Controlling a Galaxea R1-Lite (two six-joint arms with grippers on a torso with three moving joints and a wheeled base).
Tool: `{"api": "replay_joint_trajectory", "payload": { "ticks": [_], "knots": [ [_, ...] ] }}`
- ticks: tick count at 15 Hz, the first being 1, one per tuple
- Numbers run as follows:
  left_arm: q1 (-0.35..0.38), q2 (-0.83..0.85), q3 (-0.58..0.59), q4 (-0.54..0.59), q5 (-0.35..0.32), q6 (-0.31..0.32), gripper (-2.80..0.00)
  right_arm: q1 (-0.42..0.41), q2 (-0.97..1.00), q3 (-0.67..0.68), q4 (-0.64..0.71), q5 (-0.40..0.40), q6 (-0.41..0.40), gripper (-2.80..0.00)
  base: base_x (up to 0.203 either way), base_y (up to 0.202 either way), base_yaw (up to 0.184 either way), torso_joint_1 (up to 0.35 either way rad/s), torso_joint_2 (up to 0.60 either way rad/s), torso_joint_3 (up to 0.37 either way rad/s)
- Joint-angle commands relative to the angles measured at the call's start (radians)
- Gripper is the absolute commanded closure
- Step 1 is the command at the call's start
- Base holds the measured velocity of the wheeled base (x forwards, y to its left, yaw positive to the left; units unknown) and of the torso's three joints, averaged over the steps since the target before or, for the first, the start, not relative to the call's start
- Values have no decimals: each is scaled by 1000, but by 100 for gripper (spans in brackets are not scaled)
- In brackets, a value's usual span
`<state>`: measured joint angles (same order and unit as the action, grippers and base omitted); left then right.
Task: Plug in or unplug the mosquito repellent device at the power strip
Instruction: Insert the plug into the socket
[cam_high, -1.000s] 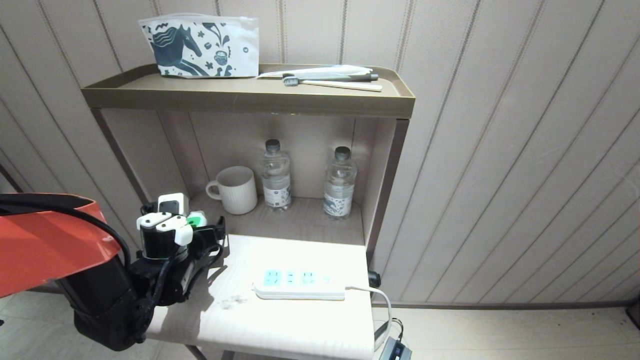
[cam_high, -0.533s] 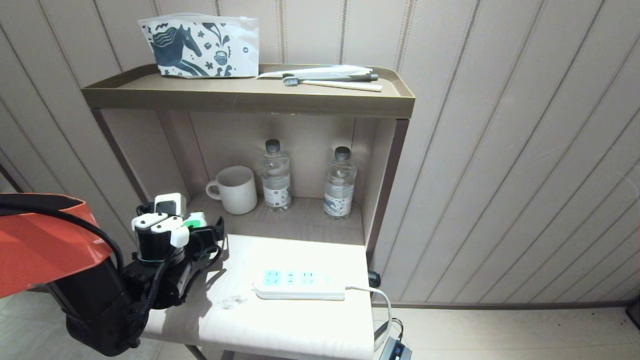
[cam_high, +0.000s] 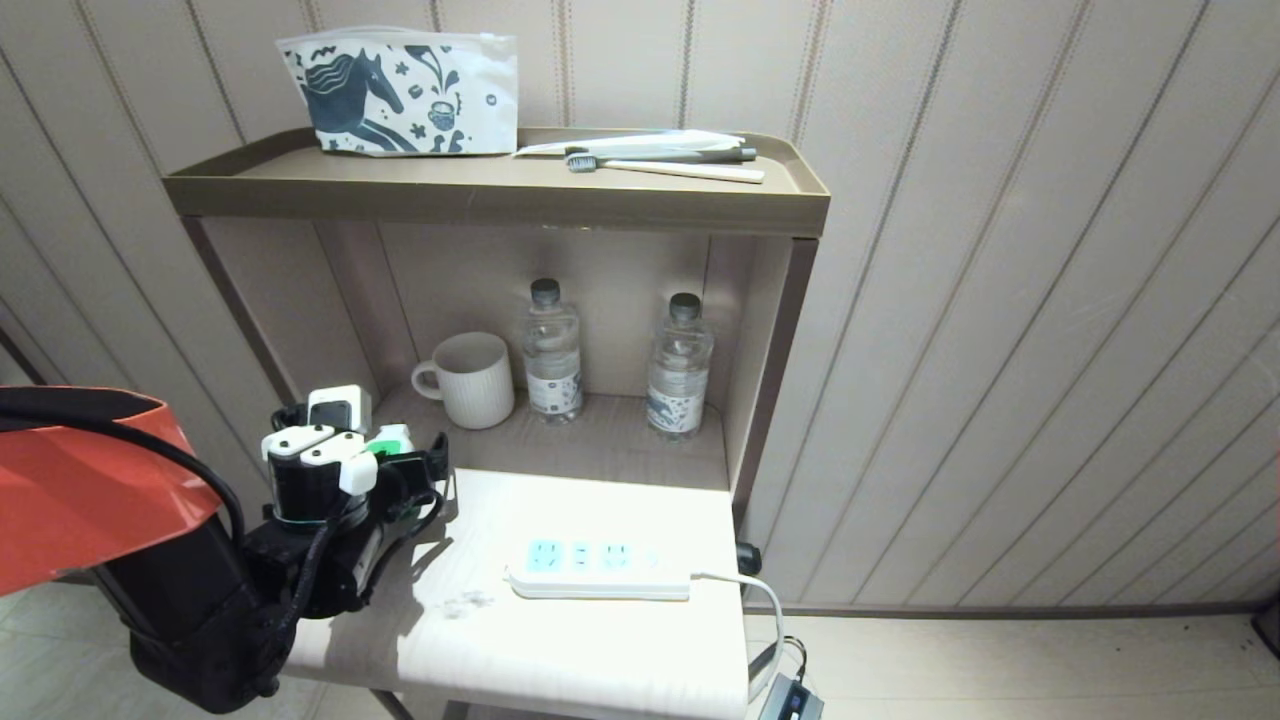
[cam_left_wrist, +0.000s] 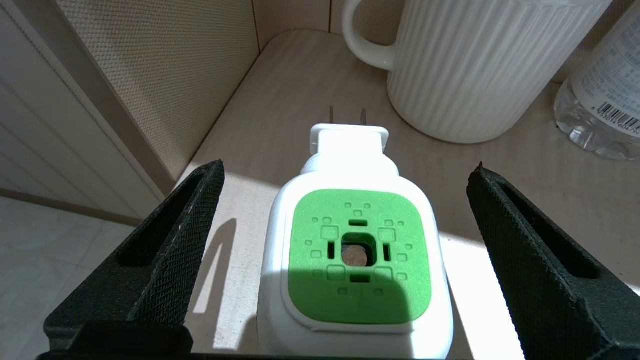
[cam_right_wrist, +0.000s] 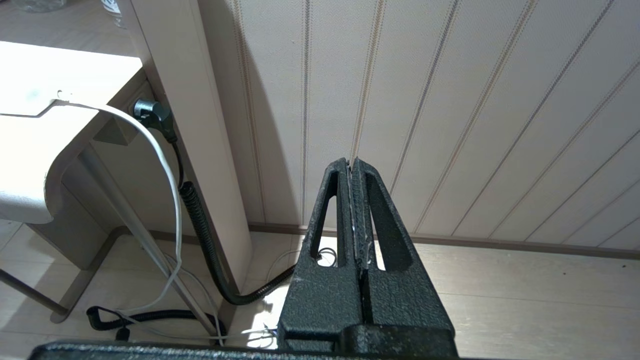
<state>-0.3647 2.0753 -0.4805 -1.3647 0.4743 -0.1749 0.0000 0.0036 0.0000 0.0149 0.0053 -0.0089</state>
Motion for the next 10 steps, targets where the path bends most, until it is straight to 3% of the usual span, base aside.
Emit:
{"api": "replay_joint_trajectory", "payload": {
  "ticks": [1, 10],
  "knots": [
    [0, 5, -3, -10, 3, 0, -280, 0, -1, 0, 0, 1, 0, 0, 0, 0, 0, 0, 0, 0],
    [-2, 6, -1, -10, 3, 0, -280, 0, -1, 0, 0, 1, 0, 0, 0, 0, 0, 0, 0, 0]
  ]
}}
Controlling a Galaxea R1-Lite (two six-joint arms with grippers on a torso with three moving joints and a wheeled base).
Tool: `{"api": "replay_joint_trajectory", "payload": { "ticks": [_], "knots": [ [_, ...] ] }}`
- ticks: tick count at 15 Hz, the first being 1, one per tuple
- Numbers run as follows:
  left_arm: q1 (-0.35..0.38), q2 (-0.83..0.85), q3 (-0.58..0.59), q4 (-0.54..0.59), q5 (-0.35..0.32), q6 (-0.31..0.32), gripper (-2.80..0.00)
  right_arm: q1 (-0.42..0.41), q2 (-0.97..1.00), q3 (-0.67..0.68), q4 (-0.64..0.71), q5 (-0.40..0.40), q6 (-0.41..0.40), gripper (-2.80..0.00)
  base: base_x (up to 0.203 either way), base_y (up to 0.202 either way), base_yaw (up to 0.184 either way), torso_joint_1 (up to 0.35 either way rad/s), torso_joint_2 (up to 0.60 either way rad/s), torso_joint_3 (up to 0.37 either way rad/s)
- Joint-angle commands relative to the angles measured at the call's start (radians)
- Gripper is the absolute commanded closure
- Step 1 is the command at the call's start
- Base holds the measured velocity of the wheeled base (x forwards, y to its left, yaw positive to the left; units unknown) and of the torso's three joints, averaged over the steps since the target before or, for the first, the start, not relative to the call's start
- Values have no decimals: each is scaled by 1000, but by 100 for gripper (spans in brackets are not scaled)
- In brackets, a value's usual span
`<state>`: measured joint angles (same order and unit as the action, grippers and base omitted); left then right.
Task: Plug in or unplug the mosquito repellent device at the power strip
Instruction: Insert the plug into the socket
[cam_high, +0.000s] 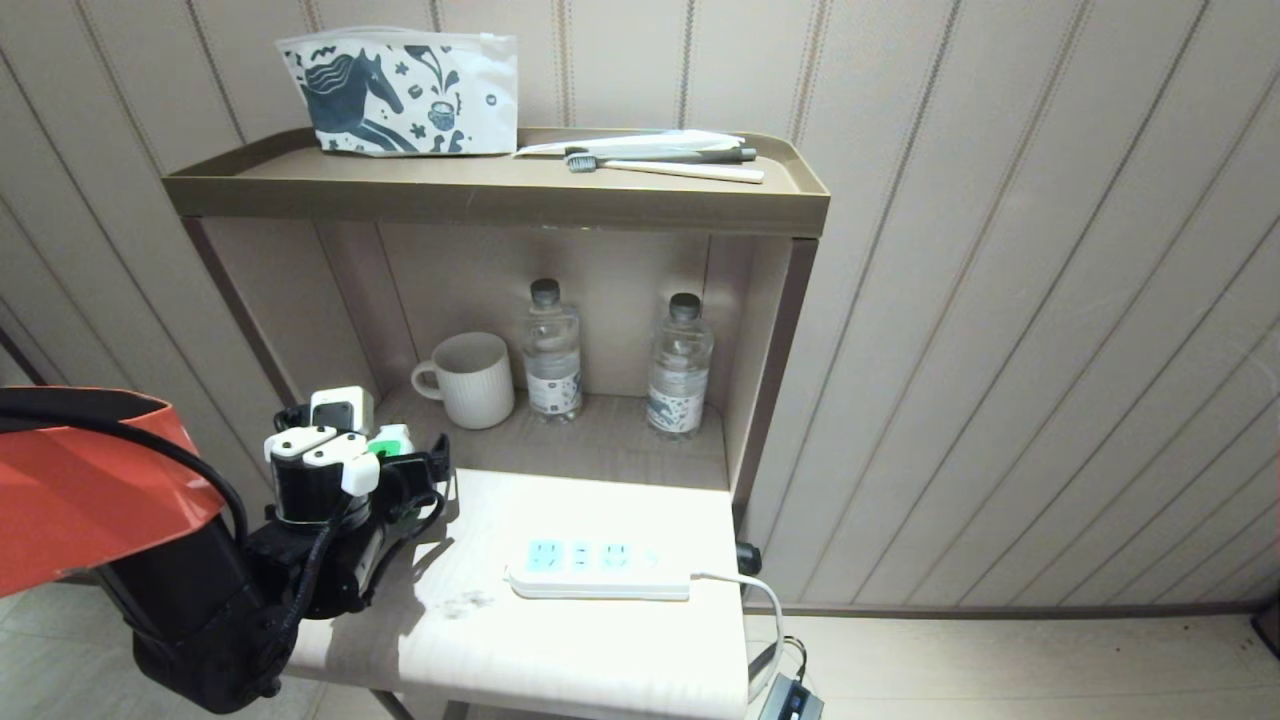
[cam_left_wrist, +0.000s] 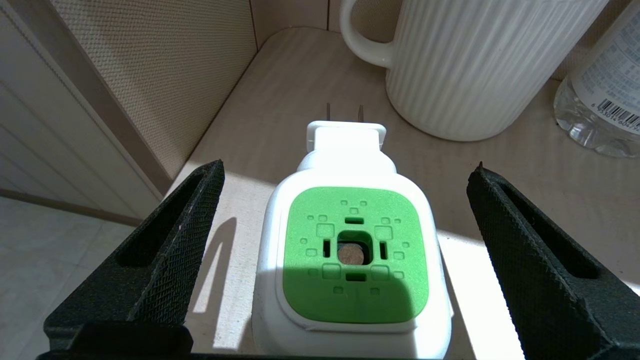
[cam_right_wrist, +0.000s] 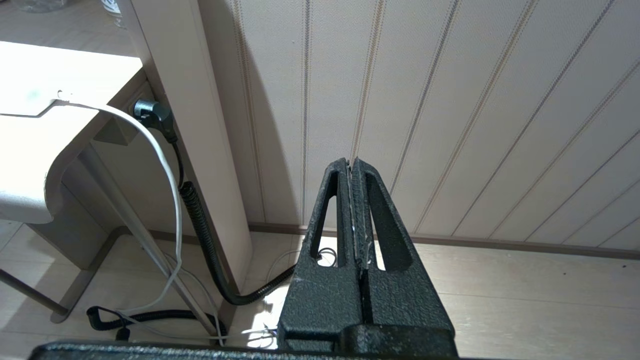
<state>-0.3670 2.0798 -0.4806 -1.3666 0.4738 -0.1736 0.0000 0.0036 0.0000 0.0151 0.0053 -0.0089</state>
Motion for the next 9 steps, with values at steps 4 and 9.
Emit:
{"api": "replay_joint_trajectory", "payload": {
  "ticks": [4, 9],
  "knots": [
    [0, 5, 3, -7, 3, -1, 0, 0, -1, 0, 0, 1, 0, 0, 0, 0, 0, 0, 0, 0],
    [0, 22, -9, -6, 3, -3, 0, 0, -1, 0, 0, 0, 0, 0, 0, 0, 0, 0, 0, 0]
  ]
}}
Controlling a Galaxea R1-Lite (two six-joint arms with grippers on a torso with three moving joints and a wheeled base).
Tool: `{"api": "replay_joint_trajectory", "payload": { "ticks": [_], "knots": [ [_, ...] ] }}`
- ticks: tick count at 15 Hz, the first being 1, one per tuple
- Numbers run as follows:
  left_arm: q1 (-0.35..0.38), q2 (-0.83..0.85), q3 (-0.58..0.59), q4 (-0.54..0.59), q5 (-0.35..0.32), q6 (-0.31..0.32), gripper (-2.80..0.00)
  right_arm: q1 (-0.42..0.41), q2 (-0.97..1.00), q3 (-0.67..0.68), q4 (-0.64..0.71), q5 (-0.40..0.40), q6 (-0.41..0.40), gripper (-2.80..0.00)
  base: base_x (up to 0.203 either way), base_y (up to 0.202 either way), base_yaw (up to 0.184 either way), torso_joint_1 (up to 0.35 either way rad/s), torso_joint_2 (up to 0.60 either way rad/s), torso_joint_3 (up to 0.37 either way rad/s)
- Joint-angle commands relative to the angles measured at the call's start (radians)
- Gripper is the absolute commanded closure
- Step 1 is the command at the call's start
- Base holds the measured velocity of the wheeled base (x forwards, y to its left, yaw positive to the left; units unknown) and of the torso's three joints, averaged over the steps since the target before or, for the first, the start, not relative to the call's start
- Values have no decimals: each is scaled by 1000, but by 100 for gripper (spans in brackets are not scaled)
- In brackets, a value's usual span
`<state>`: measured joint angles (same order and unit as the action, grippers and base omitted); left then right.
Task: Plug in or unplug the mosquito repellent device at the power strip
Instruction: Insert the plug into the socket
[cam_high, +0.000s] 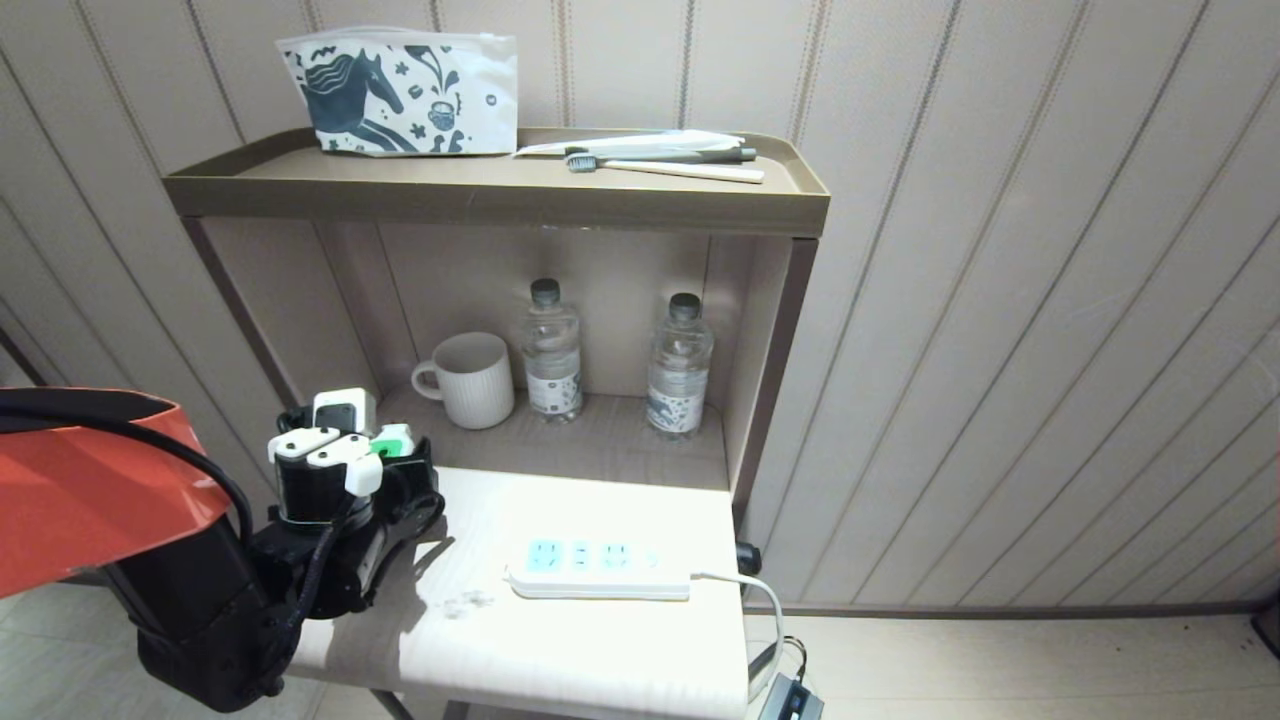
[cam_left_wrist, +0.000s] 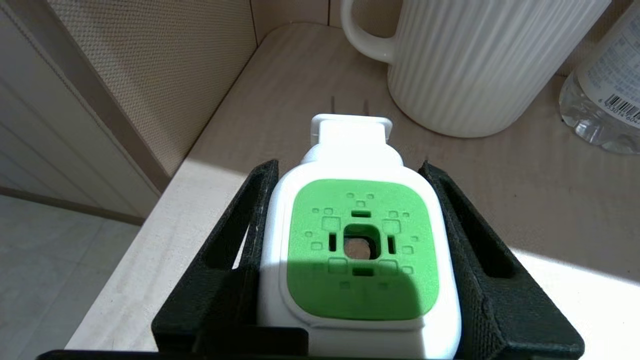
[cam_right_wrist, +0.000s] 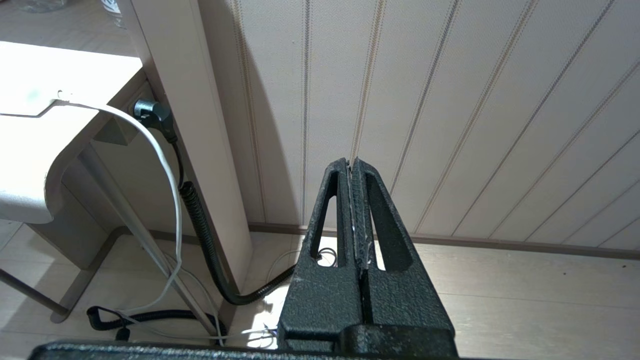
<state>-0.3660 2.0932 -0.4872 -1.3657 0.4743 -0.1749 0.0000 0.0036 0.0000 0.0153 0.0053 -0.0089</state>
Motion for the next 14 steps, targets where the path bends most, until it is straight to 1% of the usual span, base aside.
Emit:
{"api": "replay_joint_trajectory", "payload": {
  "ticks": [1, 8, 12, 14],
  "knots": [
    [1, 8, -2, -7, 3, -2, 0, 0, -1, 0, 0, 1, 0, 0, 0, 0, 0, 0, 0, 0],
    [-4, -8, 9, -6, 3, 0, 0, 0, -1, 0, 0, 1, 0, 0, 0, 0, 0, 0, 0, 0],
    [-4, -191, 35, 19, 2, 17, 0, 0, -1, 0, 0, 1, 0, 0, 0, 0, 0, 0, 0, 0],
    [-4, -297, 45, 71, 1, 29, 0, 0, -1, 0, 0, -1, 0, 0, 0, 0, 0, 0, 0, 0]
  ]
}}
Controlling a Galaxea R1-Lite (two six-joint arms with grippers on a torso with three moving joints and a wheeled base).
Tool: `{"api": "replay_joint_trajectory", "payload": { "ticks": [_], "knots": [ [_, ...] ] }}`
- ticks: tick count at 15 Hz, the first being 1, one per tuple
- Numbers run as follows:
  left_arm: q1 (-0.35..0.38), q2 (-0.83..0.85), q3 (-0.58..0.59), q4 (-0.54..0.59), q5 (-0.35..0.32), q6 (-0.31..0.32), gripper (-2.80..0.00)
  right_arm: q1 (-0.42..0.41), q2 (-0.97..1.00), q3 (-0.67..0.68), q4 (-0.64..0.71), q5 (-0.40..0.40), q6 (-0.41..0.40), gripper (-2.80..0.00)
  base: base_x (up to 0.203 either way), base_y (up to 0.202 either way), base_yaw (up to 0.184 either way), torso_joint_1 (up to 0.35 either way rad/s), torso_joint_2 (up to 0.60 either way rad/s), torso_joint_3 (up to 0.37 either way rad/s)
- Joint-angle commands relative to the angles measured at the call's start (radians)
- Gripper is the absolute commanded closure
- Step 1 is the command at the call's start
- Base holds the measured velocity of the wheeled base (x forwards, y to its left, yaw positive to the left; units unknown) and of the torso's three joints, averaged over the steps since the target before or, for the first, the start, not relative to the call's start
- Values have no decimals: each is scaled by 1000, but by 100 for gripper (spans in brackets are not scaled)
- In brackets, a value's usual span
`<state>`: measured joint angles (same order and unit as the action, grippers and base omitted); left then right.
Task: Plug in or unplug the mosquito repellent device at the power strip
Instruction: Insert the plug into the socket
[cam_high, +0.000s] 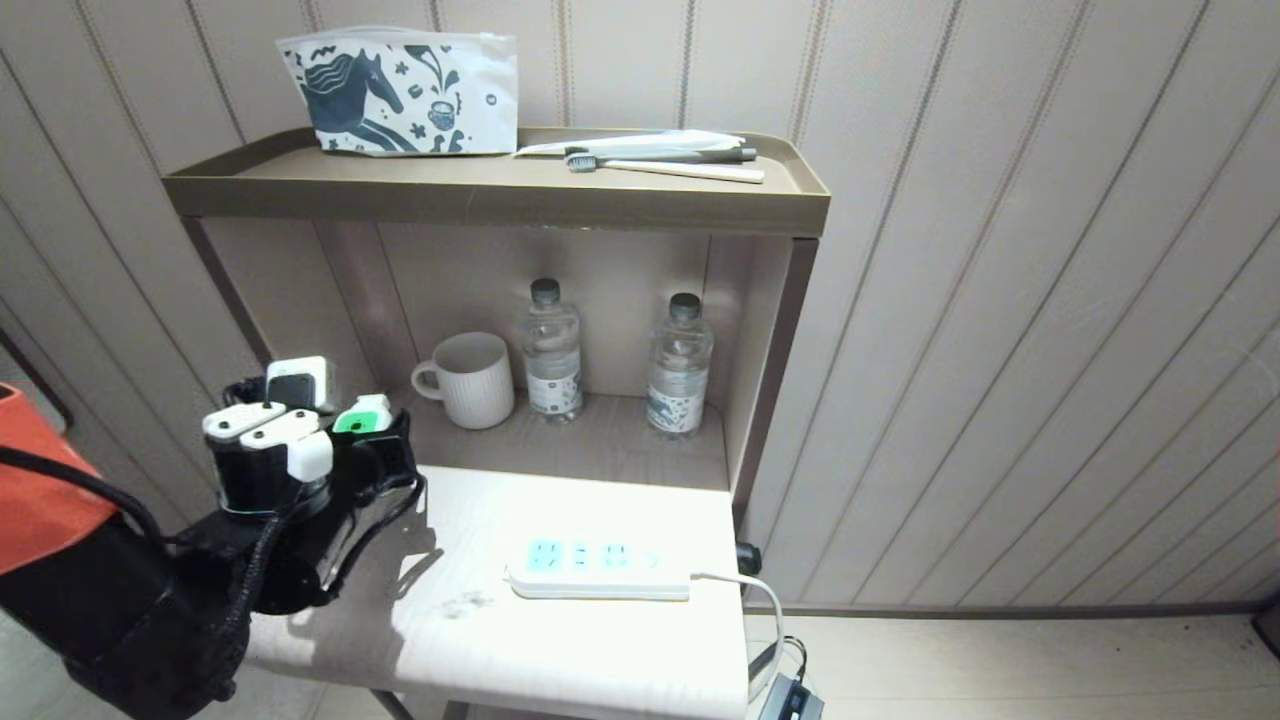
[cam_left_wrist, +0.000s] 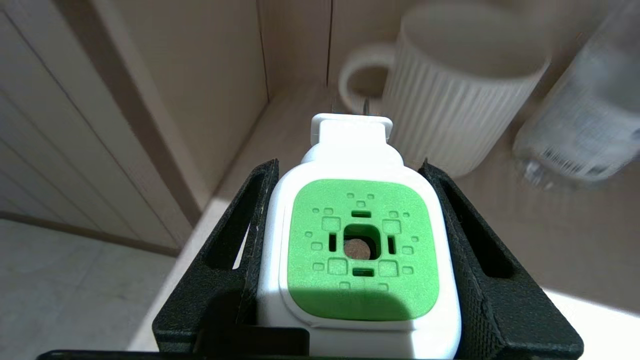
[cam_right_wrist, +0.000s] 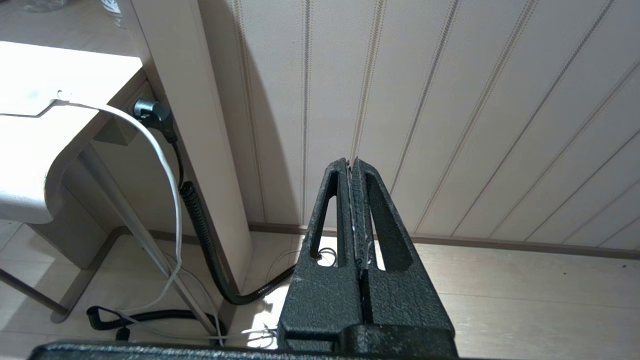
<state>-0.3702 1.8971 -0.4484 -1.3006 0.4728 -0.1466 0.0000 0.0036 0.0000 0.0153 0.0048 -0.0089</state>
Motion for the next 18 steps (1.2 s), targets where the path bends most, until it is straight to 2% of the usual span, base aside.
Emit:
{"api": "replay_joint_trajectory", "payload": {
  "ticks": [1, 4, 6, 9, 12, 14, 15, 18],
  "knots": [
    [0, -145, 7, 53, 1, 6, 0, 0, -1, 0, -1, 1, 0, 0, 0, 0, 0, 0, 0, 0],
    [-3, -376, -15, 324, -3, 25, 0, 0, -1, 0, 0, 1, 0, 0, 0, 0, 0, 0, 0, 0],
    [-10, -536, -67, 605, 0, 32, 0, 0, -1, 0, 0, 1, 0, 0, 0, 0, 0, 0, 0, 0],
    [-15, -696, -273, 1166, 2, 37, 0, 0, -1, 0, 0, 1, 0, 0, 0, 0, 0, 0, 0, 0],
    [-19, -741, -544, 1705, -21, 18, 0, 0, -1, 0, 0, 1, 0, 0, 0, 0, 0, 0, 0, 0],
    [-24, -719, -749, 2024, -81, -14, 0, 0, -1, 0, 0, 1, 0, 0, 0, 0, 0, 0, 0, 0],
    [-26, -684, -878, 2167, -135, -39, 0, 0, -1, 0, 0, 1, 0, 0, 0, 0, 0, 0, 0, 0],
    [-29, -499, -1269, 2567, -361, -131, 0, 0, -1, 0, 0, 1, 0, 0, 0, 0, 0, 0, 0, 0]
  ]
}}
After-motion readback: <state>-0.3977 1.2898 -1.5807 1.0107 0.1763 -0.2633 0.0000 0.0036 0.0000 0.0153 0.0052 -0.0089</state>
